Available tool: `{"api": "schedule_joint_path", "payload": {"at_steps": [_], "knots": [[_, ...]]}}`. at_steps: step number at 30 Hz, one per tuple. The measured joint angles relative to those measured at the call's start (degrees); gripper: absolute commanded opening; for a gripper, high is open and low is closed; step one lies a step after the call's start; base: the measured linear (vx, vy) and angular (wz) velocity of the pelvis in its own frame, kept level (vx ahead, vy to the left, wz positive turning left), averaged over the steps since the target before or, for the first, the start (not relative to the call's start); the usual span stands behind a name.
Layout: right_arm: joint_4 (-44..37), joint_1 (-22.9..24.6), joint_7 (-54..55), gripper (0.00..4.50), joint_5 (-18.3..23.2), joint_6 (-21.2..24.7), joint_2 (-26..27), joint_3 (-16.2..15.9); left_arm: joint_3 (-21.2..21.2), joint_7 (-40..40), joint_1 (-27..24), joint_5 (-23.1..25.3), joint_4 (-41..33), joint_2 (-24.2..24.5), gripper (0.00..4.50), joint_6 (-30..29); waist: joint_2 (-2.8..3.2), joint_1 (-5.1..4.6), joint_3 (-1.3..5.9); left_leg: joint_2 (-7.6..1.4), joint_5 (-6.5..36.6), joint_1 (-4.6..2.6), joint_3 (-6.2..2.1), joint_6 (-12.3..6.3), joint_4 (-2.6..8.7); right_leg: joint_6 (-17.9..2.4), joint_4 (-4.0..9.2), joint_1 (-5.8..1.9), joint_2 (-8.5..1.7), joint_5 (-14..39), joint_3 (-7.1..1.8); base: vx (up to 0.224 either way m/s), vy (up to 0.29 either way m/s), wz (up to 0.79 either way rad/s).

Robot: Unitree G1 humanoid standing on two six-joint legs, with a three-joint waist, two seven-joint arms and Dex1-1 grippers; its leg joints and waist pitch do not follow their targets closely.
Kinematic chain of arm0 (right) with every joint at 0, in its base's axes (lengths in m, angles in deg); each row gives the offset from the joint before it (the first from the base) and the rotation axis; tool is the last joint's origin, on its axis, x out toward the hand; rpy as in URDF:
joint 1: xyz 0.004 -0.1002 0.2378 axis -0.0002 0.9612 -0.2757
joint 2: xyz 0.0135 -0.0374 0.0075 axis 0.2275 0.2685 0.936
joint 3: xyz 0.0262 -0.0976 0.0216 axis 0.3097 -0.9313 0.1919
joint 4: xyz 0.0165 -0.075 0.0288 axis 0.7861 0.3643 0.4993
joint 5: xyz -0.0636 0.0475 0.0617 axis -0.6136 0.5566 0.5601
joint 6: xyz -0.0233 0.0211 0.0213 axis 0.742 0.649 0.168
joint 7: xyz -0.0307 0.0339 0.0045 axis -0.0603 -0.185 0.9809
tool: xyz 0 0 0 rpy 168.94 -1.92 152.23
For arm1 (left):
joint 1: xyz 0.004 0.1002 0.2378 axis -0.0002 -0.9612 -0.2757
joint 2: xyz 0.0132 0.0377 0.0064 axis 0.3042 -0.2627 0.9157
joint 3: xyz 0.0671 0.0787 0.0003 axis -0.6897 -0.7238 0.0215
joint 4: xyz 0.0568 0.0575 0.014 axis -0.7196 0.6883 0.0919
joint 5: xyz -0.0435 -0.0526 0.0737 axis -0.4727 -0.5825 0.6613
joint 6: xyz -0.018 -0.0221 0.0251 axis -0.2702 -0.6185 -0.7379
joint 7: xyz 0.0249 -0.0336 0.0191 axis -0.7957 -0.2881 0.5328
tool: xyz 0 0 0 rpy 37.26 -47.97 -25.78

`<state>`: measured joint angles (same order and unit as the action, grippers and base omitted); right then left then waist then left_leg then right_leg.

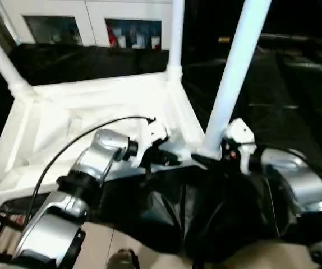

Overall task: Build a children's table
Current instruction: Rotate leg to tighten

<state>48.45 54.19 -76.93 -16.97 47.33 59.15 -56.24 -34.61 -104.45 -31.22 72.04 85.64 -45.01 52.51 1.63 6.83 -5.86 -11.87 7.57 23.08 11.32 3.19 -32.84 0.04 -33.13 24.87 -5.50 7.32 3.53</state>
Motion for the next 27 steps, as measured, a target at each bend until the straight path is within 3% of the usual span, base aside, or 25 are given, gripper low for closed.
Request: {"api": "schedule_joint_path", "payload": {"at_steps": [11,18,24,27], "knots": [[-2.49,1.38,-4.05,2.85,2.00,2.23,-1.48,-0.66,-1.03,-3.69,-2.12,-0.75,-3.45,2.23,0.00,-1.05,-0.01,-0.16,0.01,0.00,0.00,-0.01,-0.01,0.00,-0.03,0.10,-0.02,0.02,0.00,0.06,0.00,0.000,0.000,0.00],[-3.22,2.27,-2.25,2.75,1.62,2.50,0.24,-0.71,-0.91,-3.36,-2.45,-0.76,-3.87,2.39,0.00,-1.70,-0.06,-0.31,0.04,-0.01,0.00,-0.01,-0.01,0.00,-0.07,0.07,-0.05,0.01,0.01,0.04,0.00,0.000,0.000,0.00],[5.18,-1.94,20.76,2.74,-2.22,3.98,12.95,4.40,1.89,10.84,1.55,1.76,3.61,-2.77,0.00,-2.83,-0.36,-1.90,0.20,-0.02,0.00,-0.07,-0.06,0.01,-0.26,-0.01,-0.07,0.02,0.06,-0.01,-0.01,0.000,0.000,0.00],[9.47,-5.10,32.12,2.74,-3.72,3.93,17.39,6.87,2.58,18.69,4.14,2.48,7.07,-6.81,0.00,-4.00,-0.36,-2.02,0.20,0.01,0.00,-0.06,-0.08,0.00,-0.29,0.01,0.07,0.03,0.02,0.00,0.02,0.000,0.000,0.00]]}}
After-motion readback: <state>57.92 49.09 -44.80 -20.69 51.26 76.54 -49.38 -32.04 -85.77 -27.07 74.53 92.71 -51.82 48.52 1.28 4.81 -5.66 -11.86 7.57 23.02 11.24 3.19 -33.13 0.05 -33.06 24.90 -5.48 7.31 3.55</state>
